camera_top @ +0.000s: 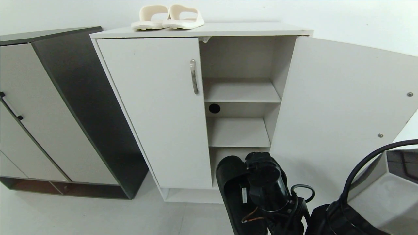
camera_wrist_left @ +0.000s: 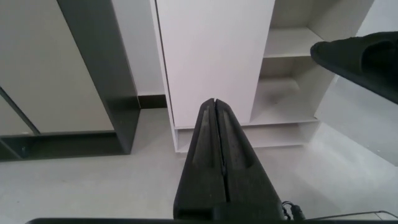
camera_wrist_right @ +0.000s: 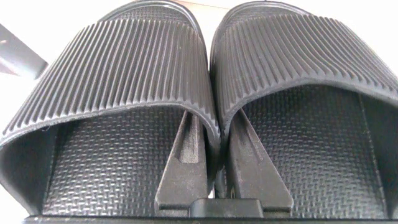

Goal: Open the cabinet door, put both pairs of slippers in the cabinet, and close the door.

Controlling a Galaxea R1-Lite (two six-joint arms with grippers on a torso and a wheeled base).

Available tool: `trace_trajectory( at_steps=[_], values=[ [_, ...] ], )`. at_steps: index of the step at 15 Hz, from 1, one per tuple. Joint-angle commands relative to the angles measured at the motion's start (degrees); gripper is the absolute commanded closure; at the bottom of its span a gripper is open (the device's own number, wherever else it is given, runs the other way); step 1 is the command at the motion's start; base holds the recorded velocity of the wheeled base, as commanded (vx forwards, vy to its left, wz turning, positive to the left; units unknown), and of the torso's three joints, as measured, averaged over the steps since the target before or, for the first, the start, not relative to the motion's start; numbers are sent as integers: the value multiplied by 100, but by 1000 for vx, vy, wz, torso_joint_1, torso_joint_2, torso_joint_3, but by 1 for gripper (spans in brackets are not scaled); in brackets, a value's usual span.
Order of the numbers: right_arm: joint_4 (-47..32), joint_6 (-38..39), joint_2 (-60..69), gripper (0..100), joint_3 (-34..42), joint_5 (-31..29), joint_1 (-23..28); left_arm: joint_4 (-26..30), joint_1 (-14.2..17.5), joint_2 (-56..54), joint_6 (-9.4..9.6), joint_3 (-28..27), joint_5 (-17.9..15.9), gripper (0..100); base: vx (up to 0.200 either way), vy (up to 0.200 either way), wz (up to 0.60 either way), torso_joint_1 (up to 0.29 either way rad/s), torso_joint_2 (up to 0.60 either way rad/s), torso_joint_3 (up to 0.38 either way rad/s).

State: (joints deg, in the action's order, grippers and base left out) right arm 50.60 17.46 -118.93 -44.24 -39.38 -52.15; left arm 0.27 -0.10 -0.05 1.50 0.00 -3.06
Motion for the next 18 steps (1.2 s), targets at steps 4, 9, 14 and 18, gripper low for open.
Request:
trace_trajectory(
  at_steps=[4,9,14,18],
  values=[
    [2,3,-253,100,-173,0,30,0,1,14,-1,0,-2,100,0,0,0,2,1,-54],
    [345,-23,-579,100,-261,-18,91,0,1,14,-1,0,-2,100,0,0,0,1,6,-193],
    [1690,-603,-710,100,-146,-149,91,0,1,14,-1,0,-2,100,0,0,0,6,1,-198],
    [3157,-1640,-842,100,179,-264,161,0,1,14,-9,0,-2,100,0,0,0,2,2,-105]
  ],
)
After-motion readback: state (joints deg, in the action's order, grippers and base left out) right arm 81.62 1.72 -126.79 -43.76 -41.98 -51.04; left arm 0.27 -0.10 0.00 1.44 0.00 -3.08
